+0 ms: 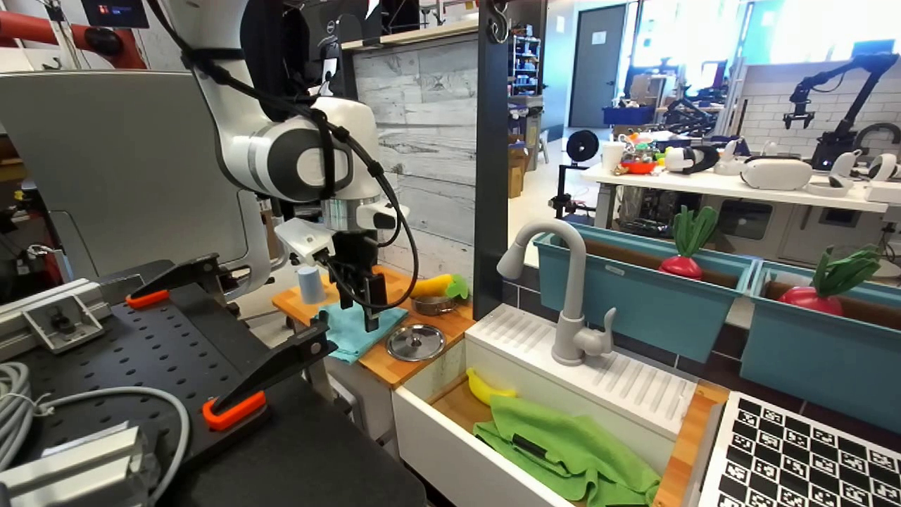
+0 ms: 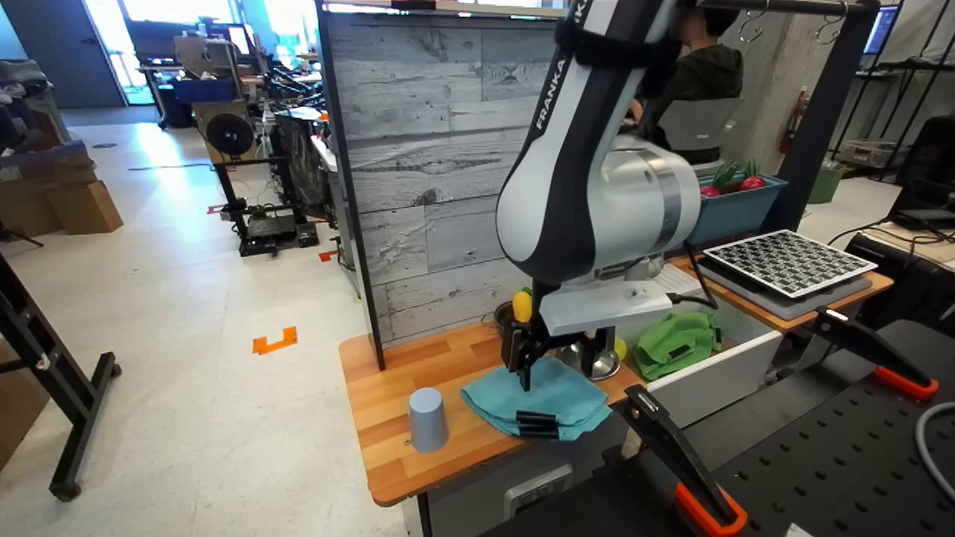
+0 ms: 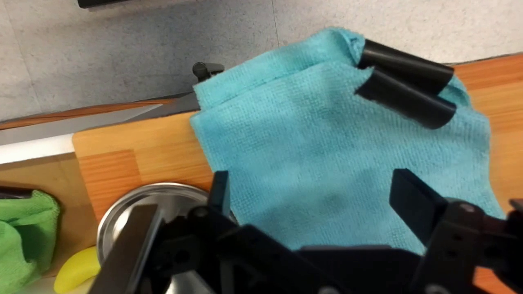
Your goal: Move the blue towel backwards.
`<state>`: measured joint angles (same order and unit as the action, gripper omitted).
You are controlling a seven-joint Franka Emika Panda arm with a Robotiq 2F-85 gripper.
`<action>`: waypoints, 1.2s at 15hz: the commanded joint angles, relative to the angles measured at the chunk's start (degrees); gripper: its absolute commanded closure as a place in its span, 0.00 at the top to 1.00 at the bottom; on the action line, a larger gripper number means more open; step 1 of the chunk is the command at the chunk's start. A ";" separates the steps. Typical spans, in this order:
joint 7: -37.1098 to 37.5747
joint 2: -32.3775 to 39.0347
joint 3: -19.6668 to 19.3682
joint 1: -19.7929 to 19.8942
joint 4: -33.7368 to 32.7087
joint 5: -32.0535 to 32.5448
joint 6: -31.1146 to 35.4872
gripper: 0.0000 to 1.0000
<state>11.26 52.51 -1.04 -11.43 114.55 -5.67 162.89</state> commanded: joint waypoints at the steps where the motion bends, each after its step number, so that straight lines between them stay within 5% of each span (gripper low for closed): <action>1: 1.02 2.90 -0.59 -2.18 -3.64 1.30 0.26 1.00; 18: 0.50 10.96 0.04 -3.74 -19.06 2.16 -9.98 1.00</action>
<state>11.19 60.78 -0.88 -14.42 100.33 -5.58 155.50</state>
